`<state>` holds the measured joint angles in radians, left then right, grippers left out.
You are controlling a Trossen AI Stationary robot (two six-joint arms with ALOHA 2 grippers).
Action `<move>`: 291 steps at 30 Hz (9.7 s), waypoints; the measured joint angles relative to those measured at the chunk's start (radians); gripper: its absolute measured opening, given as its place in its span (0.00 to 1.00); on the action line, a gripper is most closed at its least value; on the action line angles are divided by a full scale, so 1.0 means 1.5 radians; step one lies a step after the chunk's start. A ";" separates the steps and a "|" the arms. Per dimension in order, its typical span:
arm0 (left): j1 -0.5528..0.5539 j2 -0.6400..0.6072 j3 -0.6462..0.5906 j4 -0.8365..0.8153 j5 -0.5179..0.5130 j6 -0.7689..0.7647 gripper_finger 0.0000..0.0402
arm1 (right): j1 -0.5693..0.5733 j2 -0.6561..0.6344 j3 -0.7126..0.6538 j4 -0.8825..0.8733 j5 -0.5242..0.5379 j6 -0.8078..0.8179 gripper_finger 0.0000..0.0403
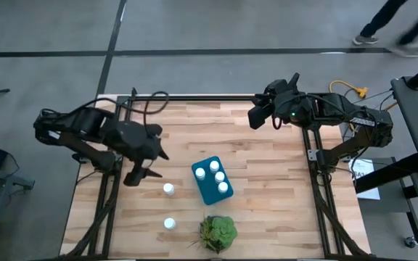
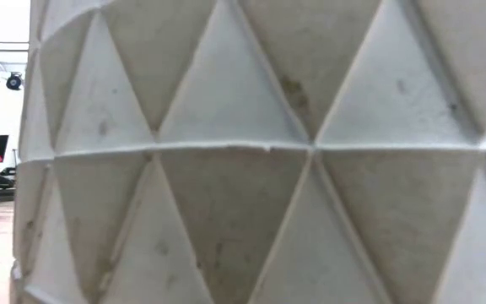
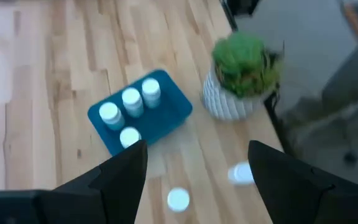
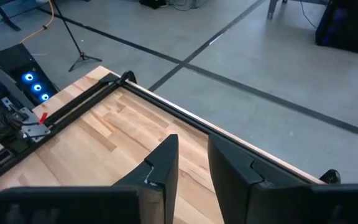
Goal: Pick and place pill bottles into a basket
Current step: Put the medicine bottle into the container
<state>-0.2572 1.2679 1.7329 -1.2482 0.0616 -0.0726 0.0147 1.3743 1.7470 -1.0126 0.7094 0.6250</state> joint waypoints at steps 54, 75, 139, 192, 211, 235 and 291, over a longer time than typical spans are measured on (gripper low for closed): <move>-0.054 0.046 -0.386 0.166 -0.021 0.006 0.65 | 0.001 0.001 0.000 0.000 -0.008 0.003 0.19; -0.052 0.043 -0.538 0.309 -0.025 -0.018 0.65 | 0.001 0.001 0.000 0.000 -0.013 0.004 0.19; -0.051 0.052 -0.442 0.217 -0.081 -0.088 0.36 | 0.000 0.001 0.000 0.001 -0.017 0.008 0.17; 0.019 0.353 -0.059 0.161 -0.125 -0.119 0.36 | 0.001 0.001 0.000 0.001 -0.018 0.008 0.17; 0.036 0.408 -0.085 0.233 -0.126 -0.118 0.36 | 0.001 0.001 0.000 0.000 -0.025 0.008 0.17; 0.055 0.405 -0.191 0.311 -0.109 -0.139 0.36 | 0.001 0.001 0.000 0.000 -0.024 0.013 0.17; 0.053 0.257 -0.227 0.315 -0.080 -0.150 0.56 | 0.001 0.001 0.000 0.001 -0.032 0.033 0.17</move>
<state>-0.1776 1.6528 1.3928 -0.7756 -0.0578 -0.2979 0.0158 1.3762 1.7466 -1.0115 0.6609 0.6742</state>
